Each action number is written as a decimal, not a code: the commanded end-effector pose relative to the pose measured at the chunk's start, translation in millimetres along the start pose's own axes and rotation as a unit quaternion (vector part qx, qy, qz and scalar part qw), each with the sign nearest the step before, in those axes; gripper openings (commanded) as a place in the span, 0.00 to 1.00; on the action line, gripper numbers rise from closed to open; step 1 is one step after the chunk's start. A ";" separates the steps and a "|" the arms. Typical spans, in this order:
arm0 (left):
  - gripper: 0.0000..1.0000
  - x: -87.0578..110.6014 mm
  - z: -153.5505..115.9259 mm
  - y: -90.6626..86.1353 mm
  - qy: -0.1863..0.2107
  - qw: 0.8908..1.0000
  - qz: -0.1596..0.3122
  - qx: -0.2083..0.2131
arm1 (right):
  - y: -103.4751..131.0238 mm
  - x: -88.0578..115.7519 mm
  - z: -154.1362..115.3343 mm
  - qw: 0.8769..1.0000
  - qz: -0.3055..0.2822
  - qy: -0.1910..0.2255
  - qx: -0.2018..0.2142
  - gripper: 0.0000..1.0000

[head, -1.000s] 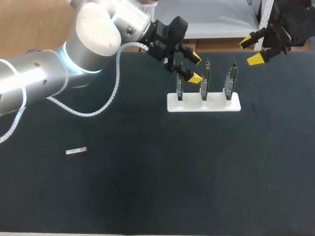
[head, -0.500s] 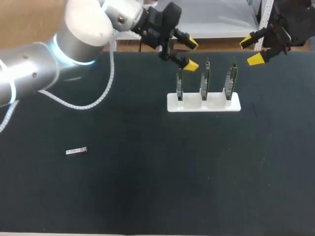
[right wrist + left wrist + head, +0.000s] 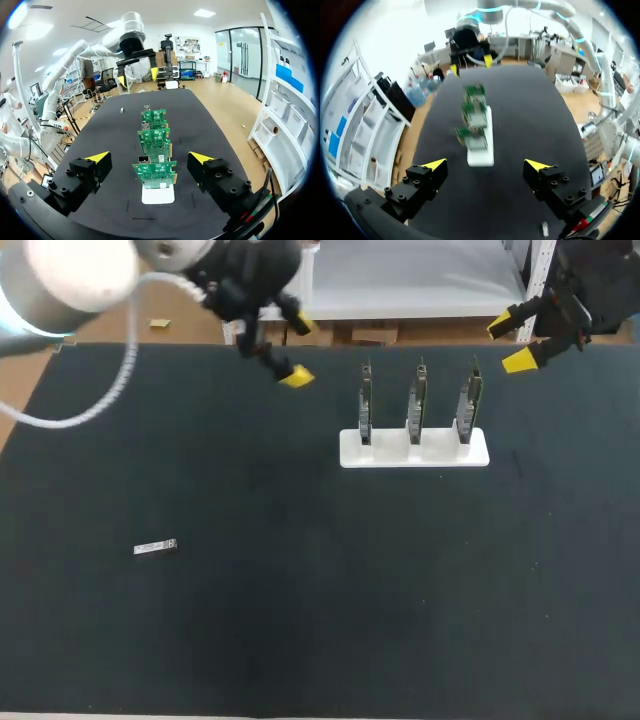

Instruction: Pick up the optical module with the left hand, and insert it into the network port with the right hand.

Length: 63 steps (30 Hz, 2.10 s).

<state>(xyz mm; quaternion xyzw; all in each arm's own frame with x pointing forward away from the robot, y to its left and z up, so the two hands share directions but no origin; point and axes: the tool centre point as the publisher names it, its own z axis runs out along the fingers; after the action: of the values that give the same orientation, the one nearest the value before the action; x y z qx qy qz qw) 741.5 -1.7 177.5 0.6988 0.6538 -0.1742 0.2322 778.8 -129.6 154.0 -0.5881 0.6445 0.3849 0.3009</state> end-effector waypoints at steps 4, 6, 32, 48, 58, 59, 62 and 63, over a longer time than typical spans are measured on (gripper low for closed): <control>1.00 52.6 -48.5 -99.9 0.081 0.995 -0.013 -0.058 | -1.3 0.1 0.0 1.000 0.000 0.000 -0.001 1.00; 1.00 68.5 -46.9 -114.3 0.093 0.994 -0.020 -0.049 | -1.3 0.1 0.0 1.000 0.000 0.000 -0.001 1.00; 1.00 203.6 -31.5 -190.8 0.203 0.974 -0.097 -0.007 | -1.3 0.1 0.0 1.000 0.000 0.000 -0.001 1.00; 1.00 251.1 -3.6 -192.0 0.223 0.965 -0.133 0.035 | -1.3 0.1 0.0 1.000 0.000 0.000 -0.001 1.00; 1.00 260.2 11.2 -188.9 0.227 0.962 -0.143 0.044 | -1.3 0.1 0.0 1.000 0.000 0.000 -0.001 1.00; 1.00 261.2 12.0 -188.4 0.227 0.962 -0.146 0.043 | -1.3 0.1 0.0 1.000 0.000 0.000 -0.001 1.00; 1.00 263.3 15.0 -188.2 0.231 0.961 -0.147 0.046 | -1.3 0.1 0.0 1.000 0.000 0.000 -0.001 1.00; 1.00 263.8 16.4 -188.1 0.232 0.960 -0.147 0.047 | -1.3 0.1 0.0 1.000 0.000 0.000 -0.001 1.00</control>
<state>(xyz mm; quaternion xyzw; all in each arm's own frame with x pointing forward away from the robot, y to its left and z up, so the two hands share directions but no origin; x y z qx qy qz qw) 573.1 217.4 5.5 0.6257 0.7768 -0.0690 0.0170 778.8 -129.7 154.0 -0.5881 0.6445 0.3850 0.3009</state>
